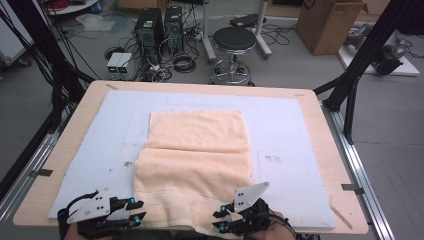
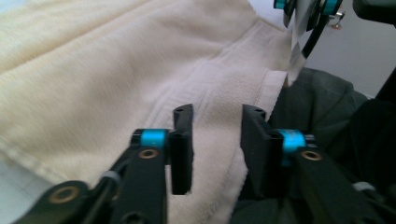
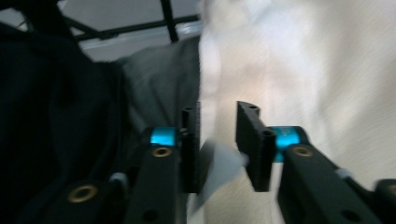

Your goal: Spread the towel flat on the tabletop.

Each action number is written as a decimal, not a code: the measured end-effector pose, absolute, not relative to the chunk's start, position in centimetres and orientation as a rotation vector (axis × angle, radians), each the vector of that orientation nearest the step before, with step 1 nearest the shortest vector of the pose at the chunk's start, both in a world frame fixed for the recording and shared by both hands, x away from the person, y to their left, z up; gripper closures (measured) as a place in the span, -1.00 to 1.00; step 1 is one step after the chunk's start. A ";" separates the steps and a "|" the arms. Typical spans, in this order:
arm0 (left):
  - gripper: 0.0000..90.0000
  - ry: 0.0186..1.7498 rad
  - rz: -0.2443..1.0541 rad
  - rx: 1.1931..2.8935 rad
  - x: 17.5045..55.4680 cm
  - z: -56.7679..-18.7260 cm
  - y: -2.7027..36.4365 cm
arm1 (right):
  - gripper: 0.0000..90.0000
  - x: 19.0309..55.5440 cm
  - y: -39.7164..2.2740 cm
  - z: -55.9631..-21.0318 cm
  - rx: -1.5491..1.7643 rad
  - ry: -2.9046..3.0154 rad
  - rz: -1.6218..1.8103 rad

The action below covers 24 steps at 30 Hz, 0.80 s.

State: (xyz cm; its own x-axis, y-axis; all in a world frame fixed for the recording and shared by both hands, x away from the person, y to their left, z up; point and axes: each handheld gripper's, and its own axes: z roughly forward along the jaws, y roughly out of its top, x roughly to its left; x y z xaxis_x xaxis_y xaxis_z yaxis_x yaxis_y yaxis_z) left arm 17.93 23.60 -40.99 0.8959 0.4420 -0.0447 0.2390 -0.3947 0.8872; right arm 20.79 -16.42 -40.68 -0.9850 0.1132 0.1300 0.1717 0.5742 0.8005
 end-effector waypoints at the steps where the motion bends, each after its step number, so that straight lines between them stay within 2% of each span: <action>1: 0.32 0.500 0.238 2.000 18.6 -41.0 23.3 | 0.44 21.1 -16.4 -40.4 -0.264 -2.733 -1.402; 6: 0.16 0.528 0.179 2.035 21.3 -42.3 22.1 | 0.19 24.3 -16.0 -41.0 -0.399 -2.820 -1.340; 10: 0.13 0.544 0.119 2.100 22.6 -43.7 21.1 | 0.14 25.9 -15.4 -43.2 -0.474 -2.850 -1.227; 13: 0.22 0.525 0.108 2.163 22.7 -44.6 20.5 | 0.33 25.6 -14.9 -43.9 -0.441 -2.920 -1.202; 15: 0.40 0.525 0.154 2.153 22.5 -44.8 20.4 | 0.52 25.7 -15.0 -43.8 -0.447 -2.923 -1.205; 18: 0.71 0.551 0.154 2.147 22.8 -44.8 20.7 | 0.82 25.9 -15.1 -43.8 -0.427 -2.912 -1.206; 20: 0.88 0.542 0.152 2.145 22.8 -44.8 20.7 | 0.90 25.9 -15.0 -43.8 -0.409 -2.906 -1.201; 24: 0.93 0.516 0.177 2.110 22.0 -44.2 21.1 | 0.92 25.6 -15.2 -43.3 -0.405 -2.879 -1.223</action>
State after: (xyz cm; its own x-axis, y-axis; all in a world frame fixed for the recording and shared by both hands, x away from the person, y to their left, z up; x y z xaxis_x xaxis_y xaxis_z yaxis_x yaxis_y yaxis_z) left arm 21.97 21.09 -44.23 0.9014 0.4271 -0.0709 0.2939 -0.4833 0.8246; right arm 25.58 -15.19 -43.35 -0.9669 0.2393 0.0883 0.2297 0.6665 0.7093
